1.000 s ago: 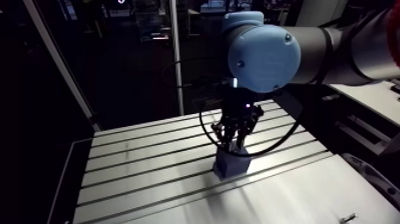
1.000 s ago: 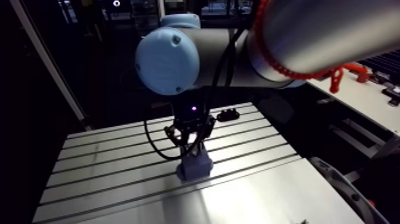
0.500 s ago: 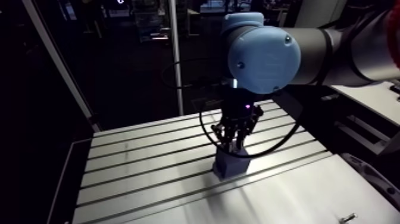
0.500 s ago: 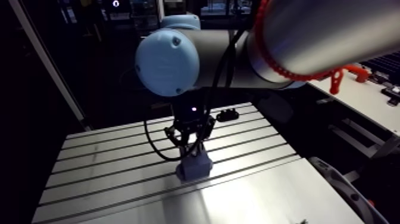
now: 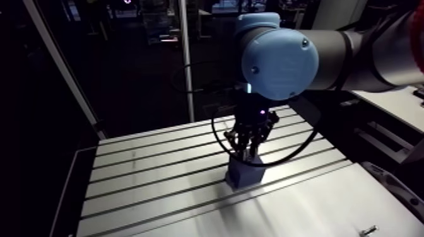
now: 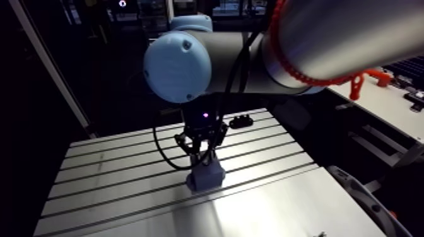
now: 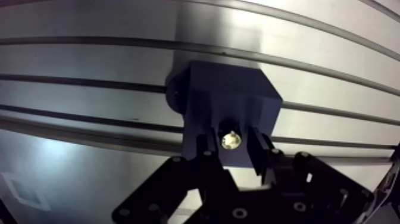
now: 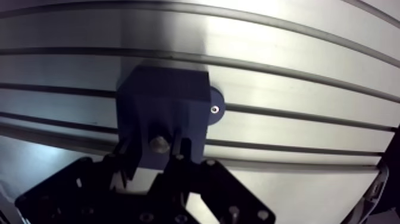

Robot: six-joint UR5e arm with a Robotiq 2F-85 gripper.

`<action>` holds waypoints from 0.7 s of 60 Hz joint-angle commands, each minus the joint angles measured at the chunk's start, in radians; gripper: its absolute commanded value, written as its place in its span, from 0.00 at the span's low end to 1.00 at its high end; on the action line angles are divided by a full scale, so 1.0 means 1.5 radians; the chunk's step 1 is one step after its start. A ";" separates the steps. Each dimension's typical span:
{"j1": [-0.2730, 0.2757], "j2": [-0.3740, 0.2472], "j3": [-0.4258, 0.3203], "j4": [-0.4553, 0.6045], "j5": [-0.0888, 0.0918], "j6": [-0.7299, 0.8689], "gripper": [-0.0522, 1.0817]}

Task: Pick up the M10 bolt and insert it into the hex recess until seated.

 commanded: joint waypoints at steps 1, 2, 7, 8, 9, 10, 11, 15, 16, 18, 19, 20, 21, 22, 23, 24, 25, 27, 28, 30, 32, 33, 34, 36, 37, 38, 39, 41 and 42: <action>0.001 0.001 0.001 0.000 0.001 0.000 0.57; 0.001 0.001 0.001 0.000 0.001 0.000 0.57; 0.001 0.001 0.001 0.000 0.002 0.000 0.58; 0.001 0.001 0.001 0.000 0.002 0.000 0.58; 0.001 0.001 0.001 0.000 0.001 0.000 0.58; 0.001 0.001 0.001 0.000 0.001 0.000 0.58; 0.001 0.001 0.001 0.000 0.001 0.000 0.58; 0.001 0.001 0.001 0.000 0.001 0.000 0.59; 0.001 0.001 0.001 0.000 0.001 0.000 0.59; 0.001 0.001 0.001 0.000 0.001 0.000 0.60; 0.001 0.001 0.001 0.000 0.001 0.000 0.60; 0.001 0.001 0.001 0.000 0.001 0.000 0.60; 0.001 0.001 0.001 0.000 0.001 0.000 0.60; 0.001 0.001 0.001 0.000 0.001 0.000 0.60; 0.001 0.001 0.001 0.000 0.001 0.000 0.60; 0.001 0.001 0.001 0.000 0.001 0.000 0.60; 0.001 0.001 0.001 0.000 0.001 0.000 0.60; 0.001 0.001 0.001 0.000 0.001 0.000 0.60; 0.001 0.001 0.001 0.000 0.001 0.000 0.60; 0.000 0.001 0.001 0.000 0.000 0.000 0.60; 0.000 0.001 0.001 0.000 0.000 0.000 0.60; 0.000 0.001 0.001 0.000 0.000 0.000 0.60; 0.000 0.001 0.001 0.000 0.000 0.000 0.60; 0.001 0.001 0.001 0.000 0.001 0.000 0.60; 0.001 0.001 0.001 0.000 0.001 0.000 0.60; 0.001 0.001 0.001 0.000 0.000 0.000 0.60; 0.001 0.001 0.001 0.000 0.000 0.000 0.60; 0.001 0.001 0.001 0.000 0.000 0.000 0.60; 0.001 0.002 0.001 0.000 0.000 0.000 0.60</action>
